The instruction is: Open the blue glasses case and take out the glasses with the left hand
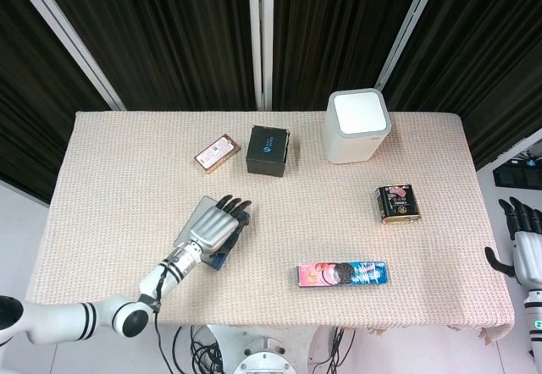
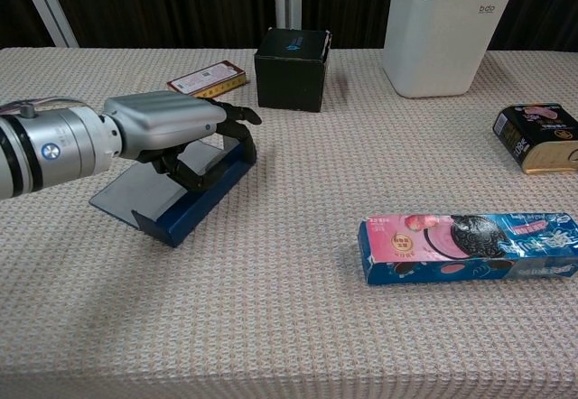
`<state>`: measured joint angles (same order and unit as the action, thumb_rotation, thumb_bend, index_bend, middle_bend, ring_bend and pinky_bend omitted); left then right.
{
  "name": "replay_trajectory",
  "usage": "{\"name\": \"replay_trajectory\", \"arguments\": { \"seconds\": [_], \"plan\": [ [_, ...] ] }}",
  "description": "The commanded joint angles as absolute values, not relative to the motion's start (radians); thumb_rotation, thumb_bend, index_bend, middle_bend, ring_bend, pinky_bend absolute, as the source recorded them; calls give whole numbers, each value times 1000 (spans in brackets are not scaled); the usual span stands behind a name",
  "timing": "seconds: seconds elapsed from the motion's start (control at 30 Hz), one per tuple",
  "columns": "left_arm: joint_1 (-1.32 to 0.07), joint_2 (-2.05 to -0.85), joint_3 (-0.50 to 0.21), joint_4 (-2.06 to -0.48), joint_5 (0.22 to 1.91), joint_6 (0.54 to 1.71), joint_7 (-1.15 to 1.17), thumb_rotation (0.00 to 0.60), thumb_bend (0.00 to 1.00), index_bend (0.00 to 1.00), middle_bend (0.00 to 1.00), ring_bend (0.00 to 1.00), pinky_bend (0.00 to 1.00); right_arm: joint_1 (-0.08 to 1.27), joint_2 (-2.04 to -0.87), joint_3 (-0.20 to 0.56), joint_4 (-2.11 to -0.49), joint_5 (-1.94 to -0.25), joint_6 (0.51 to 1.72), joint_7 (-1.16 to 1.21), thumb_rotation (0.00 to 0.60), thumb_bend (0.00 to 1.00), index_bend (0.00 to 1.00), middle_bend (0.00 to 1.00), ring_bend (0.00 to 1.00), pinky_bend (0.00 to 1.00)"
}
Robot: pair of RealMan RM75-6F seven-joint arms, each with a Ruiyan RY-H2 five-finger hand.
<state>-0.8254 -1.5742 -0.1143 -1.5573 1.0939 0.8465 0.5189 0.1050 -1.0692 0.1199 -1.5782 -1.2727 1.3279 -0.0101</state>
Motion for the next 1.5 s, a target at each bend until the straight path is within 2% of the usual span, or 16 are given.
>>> {"name": "replay_trajectory", "arguments": {
  "seconds": [0.03,0.5,0.67,0.97,1.27,1.5],
  "plan": [
    [-839,-1569,-124,-1565,1016,865,576,512,592,288,0,0,50,106,-1070,119,-1578,-1272,1327,-12,600,274,0,0,0,0],
    [-859,-1500,-143,-1592,758,931,673,512,593,288,0,0,49,110,-1074,120,-1586,-1274,1327,-27,600,274,0,0,0,0],
    [-875,-1470,-145,-1589,653,912,682,512,597,288,0,0,42,111,-1075,119,-1592,-1278,1329,-35,600,274,0,0,0,0],
    [-893,-1415,-114,-1603,568,904,692,510,613,292,0,0,41,113,-1075,119,-1603,-1277,1331,-50,600,272,0,0,0,0],
    [-914,-1337,-70,-1686,449,915,732,508,620,349,0,0,41,122,-1076,121,-1621,-1288,1335,-68,600,274,0,0,0,0],
    [-921,-1287,-36,-1756,419,917,730,505,620,409,0,0,42,121,-1077,115,-1628,-1293,1338,-80,600,273,0,0,0,0]
  ]
}}
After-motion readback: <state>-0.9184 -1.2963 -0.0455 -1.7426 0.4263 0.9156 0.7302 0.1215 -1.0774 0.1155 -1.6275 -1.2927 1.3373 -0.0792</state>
